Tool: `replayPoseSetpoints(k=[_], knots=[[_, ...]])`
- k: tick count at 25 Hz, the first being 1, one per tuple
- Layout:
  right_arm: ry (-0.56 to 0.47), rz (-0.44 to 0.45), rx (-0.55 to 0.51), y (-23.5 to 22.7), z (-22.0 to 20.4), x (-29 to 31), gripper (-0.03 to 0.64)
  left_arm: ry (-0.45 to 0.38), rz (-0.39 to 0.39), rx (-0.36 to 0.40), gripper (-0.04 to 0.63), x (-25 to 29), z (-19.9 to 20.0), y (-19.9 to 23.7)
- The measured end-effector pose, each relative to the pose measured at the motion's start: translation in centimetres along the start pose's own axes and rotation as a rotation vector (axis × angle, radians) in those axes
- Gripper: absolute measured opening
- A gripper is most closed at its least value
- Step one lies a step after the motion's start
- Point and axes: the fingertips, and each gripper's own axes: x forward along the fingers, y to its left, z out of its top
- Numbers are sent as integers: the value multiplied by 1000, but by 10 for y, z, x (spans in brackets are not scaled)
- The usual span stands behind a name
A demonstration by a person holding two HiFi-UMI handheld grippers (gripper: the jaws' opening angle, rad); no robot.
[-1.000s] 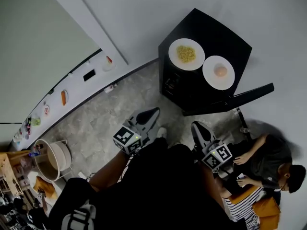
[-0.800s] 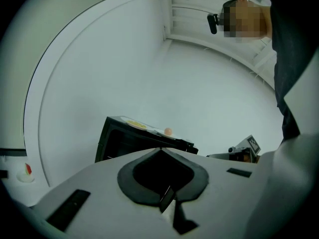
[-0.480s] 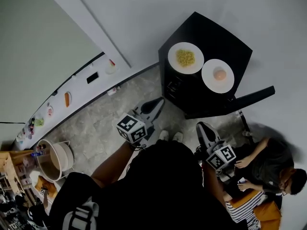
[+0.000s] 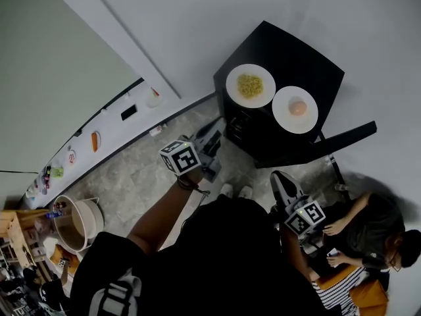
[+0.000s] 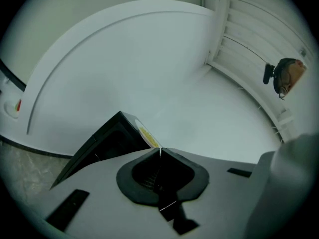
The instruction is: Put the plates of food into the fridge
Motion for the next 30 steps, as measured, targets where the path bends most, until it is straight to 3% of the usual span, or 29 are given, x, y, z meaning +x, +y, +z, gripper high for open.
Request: replayPoseSetpoints(k=[2, 7, 15, 16, 18, 30], knots=[[1, -1, 2, -3, 2, -1, 28, -4, -7, -31, 25, 9, 2, 2], [3, -22, 30, -13, -1, -8, 28, -31, -20, -194, 25, 23, -6, 10], [-15, -30, 67, -13, 1, -17, 28, -75, -10, -345, 26, 38, -6, 19], [-17, -26, 75, -12, 1, -16, 28, -83, -9, -375, 36, 39, -4, 21], [-25, -16, 98, -11, 1, -13, 28, -98, -4, -424, 149, 44, -1, 25], [-27, -55, 160, -27, -3, -23, 28, -126, 13, -487, 156, 67, 4, 32]])
